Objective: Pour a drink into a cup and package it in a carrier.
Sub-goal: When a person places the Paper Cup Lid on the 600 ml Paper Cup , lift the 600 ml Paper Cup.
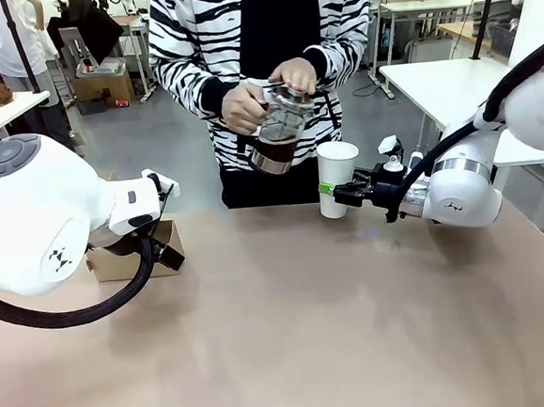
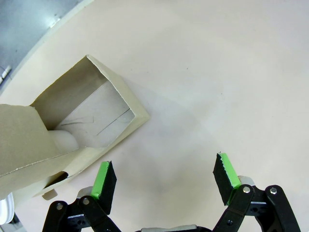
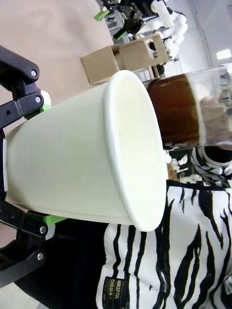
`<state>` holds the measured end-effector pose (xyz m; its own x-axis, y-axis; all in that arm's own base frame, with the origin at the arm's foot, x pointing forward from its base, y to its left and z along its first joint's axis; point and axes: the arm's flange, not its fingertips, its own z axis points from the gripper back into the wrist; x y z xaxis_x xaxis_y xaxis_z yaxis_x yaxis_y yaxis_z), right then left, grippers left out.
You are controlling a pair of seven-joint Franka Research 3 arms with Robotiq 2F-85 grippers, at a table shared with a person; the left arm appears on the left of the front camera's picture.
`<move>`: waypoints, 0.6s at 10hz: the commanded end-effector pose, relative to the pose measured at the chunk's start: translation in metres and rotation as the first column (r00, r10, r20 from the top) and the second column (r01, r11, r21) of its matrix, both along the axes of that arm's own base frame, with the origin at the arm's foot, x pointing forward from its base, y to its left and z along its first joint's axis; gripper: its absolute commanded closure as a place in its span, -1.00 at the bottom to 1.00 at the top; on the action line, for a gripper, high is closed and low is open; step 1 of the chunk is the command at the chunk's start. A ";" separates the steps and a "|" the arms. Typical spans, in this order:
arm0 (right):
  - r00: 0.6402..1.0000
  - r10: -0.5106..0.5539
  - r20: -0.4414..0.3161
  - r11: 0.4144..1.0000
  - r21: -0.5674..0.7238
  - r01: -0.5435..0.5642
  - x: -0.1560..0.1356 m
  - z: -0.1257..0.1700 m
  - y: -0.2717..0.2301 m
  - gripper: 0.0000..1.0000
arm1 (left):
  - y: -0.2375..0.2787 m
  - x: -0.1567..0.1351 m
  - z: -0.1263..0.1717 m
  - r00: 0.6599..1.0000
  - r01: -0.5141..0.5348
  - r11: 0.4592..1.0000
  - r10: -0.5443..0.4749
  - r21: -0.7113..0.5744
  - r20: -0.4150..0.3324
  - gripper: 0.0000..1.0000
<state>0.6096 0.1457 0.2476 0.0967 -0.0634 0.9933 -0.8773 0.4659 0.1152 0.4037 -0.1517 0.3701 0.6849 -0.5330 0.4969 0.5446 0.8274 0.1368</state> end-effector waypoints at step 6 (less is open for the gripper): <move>1.000 -0.002 -0.009 1.000 -0.002 0.002 -0.001 0.000 0.002 -0.60 | 0.000 0.000 0.000 1.000 0.001 1.000 -0.001 -0.002 0.000 -1.00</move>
